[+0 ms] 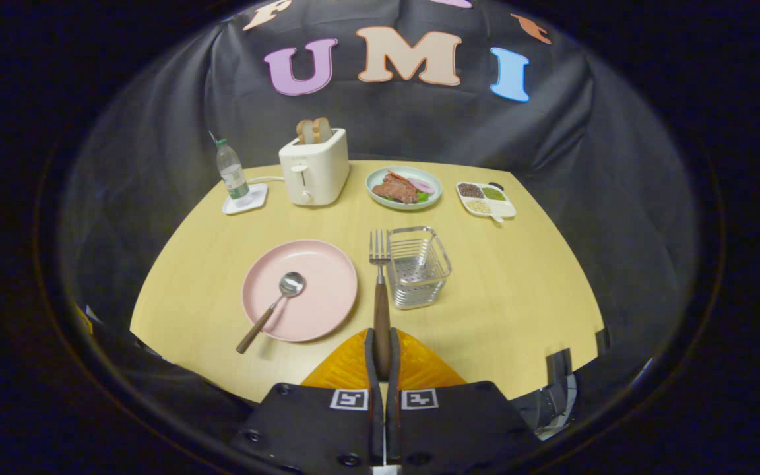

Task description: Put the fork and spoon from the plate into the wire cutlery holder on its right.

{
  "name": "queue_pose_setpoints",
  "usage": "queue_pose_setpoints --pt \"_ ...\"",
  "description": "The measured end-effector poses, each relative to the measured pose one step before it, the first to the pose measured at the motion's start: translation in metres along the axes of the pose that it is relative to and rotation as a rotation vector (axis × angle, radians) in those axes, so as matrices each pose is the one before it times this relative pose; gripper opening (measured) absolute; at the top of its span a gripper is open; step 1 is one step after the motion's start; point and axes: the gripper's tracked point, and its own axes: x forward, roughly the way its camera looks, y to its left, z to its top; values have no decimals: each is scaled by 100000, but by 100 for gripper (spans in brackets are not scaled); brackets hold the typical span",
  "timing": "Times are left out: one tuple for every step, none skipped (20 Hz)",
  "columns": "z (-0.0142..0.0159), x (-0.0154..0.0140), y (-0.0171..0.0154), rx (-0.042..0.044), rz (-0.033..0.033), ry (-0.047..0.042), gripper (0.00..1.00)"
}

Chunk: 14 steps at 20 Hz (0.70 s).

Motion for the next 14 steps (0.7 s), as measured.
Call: queue_pose_setpoints --pt "169 53 -717 -1598 -22 2120 4" --pt "312 110 -723 -1875 -219 1578 4" --pt "323 252 -606 -1631 -158 1542 4" --pt "208 153 -528 -1043 -147 2141 4" --pt "0 275 -384 -528 457 2298 4" --pt "137 292 -128 -161 998 2465 4" --pt "-53 349 -150 91 897 2994 4" --pt "-200 328 -52 -159 1480 3922 4" --pt "34 527 -29 -312 1070 3054 4" --pt "163 420 -324 -674 187 2865 4" --pt "8 303 -492 -696 -407 3024 4" --pt "94 256 -399 -277 -445 2695 4" --pt "368 274 -186 444 303 1993 4" --pt "399 385 -103 585 998 1349 4"
